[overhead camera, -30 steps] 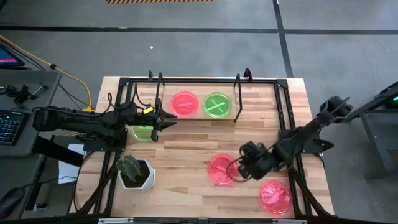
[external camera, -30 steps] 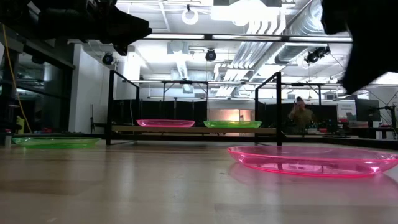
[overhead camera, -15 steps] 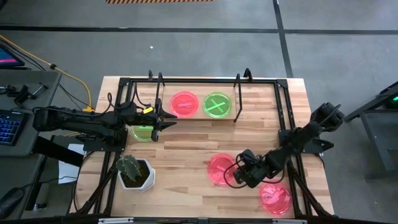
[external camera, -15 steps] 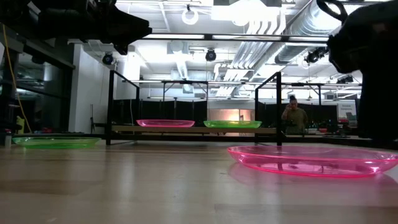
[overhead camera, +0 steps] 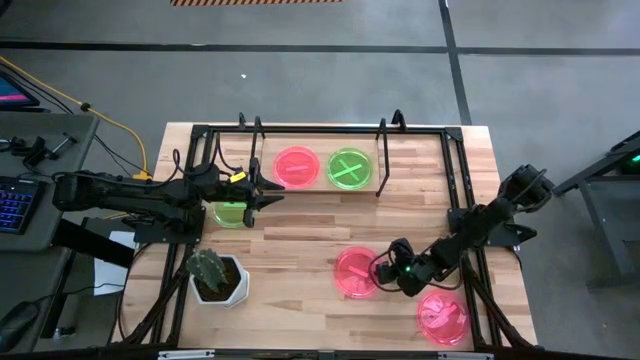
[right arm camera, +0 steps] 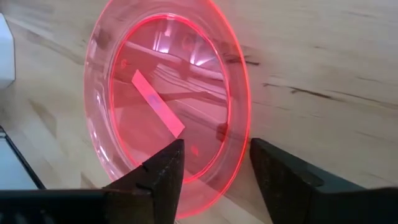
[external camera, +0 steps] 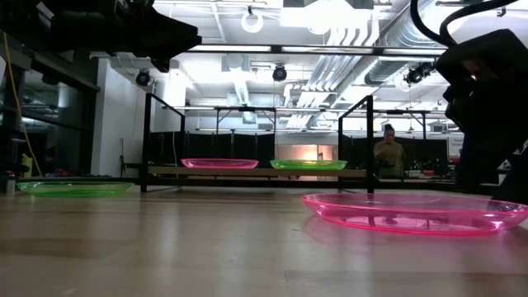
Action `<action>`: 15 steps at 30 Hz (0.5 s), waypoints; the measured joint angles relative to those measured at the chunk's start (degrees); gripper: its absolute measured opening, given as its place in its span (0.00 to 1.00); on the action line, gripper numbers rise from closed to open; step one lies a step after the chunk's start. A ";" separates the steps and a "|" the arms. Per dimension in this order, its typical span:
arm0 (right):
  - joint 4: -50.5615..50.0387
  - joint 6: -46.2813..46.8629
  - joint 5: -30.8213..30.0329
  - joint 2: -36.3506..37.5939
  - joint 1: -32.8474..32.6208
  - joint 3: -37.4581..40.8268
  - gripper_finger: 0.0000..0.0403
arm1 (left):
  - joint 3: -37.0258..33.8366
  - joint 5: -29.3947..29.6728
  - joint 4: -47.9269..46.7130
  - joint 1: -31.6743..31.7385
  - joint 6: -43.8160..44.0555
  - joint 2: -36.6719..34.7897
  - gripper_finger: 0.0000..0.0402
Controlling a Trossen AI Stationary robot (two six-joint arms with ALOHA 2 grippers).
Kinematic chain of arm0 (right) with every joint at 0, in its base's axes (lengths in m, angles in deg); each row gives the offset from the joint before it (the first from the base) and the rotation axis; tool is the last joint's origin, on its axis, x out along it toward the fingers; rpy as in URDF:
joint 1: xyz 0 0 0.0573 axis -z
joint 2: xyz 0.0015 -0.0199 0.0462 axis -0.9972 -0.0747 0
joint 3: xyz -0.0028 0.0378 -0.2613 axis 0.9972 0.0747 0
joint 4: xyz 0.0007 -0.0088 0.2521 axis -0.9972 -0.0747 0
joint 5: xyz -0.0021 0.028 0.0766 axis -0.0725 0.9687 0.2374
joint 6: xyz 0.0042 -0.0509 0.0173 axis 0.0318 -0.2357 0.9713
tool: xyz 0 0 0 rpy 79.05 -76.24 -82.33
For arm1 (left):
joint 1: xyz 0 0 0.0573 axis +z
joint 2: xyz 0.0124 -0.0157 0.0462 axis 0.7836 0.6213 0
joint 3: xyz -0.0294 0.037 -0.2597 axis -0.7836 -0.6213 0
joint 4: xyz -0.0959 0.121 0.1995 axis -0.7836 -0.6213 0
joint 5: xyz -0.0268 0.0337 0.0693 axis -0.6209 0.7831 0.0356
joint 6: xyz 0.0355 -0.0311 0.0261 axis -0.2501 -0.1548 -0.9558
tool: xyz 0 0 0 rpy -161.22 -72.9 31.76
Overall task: Place and stack plates onto a shelf
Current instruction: Stack the top pink plate on top of the other pink plate on the shelf
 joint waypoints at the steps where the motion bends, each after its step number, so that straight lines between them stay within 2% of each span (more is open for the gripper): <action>1: 0.39 0.06 0.01 -0.24 0.00 0.14 0.45 | 0.00 0.00 0.01 0.01 0.01 0.00 0.26; 5: 1.57 0.16 -0.02 -2.21 0.04 0.12 0.33 | 0.00 0.00 -0.01 0.02 0.12 0.00 0.26; 10: 3.10 2.07 -0.46 -5.15 0.02 -0.02 0.06 | 0.00 0.00 -0.08 0.02 0.14 0.00 0.26; 11: 3.34 1.92 -0.47 -5.30 0.04 -0.01 0.03 | 0.00 0.00 -0.13 0.00 0.14 0.00 0.26; 15: 4.79 -0.80 -0.86 -4.36 0.20 0.16 0.02 | 0.00 0.00 -0.32 0.02 0.08 0.00 0.26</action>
